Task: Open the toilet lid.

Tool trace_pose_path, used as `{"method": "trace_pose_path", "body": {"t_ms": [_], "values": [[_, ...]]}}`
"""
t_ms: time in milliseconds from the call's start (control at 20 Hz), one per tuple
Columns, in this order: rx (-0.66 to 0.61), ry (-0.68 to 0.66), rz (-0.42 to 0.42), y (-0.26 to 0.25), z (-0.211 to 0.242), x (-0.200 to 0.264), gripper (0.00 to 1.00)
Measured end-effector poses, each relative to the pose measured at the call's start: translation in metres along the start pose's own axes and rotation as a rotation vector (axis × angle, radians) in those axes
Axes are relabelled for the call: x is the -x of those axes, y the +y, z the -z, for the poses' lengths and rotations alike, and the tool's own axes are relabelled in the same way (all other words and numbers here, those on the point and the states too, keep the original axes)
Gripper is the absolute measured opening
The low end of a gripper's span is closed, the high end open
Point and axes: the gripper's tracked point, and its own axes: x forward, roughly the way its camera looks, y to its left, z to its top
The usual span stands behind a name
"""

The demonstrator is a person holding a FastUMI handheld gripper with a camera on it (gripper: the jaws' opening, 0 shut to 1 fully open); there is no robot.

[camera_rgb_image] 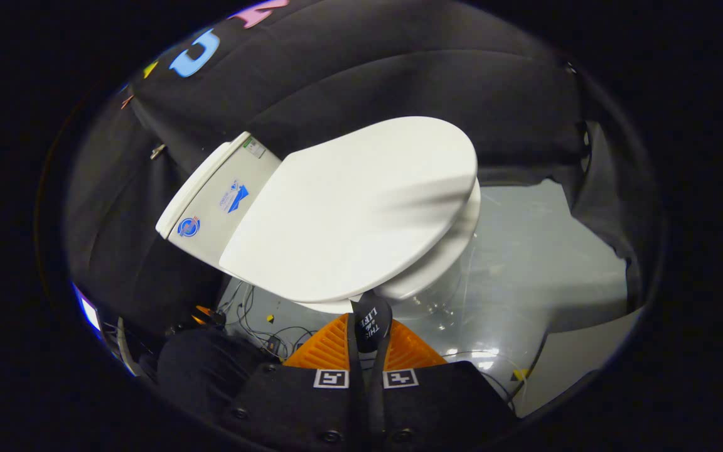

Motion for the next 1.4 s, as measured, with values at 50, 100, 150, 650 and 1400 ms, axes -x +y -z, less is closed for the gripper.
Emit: {"method": "trace_pose_path", "body": {"t_ms": [50,100,150,650,1400], "values": [[0.016,-0.010,-0.003,0.006,-0.007,0.009,0.05],[0.014,-0.021,-0.010,0.016,-0.013,0.016,0.05],[0.008,-0.029,-0.012,0.023,-0.020,0.021,0.05],[0.112,-0.145,0.009,0.111,-0.076,0.064,0.05],[0.268,-0.300,0.086,0.227,-0.133,0.092,0.05]]}}
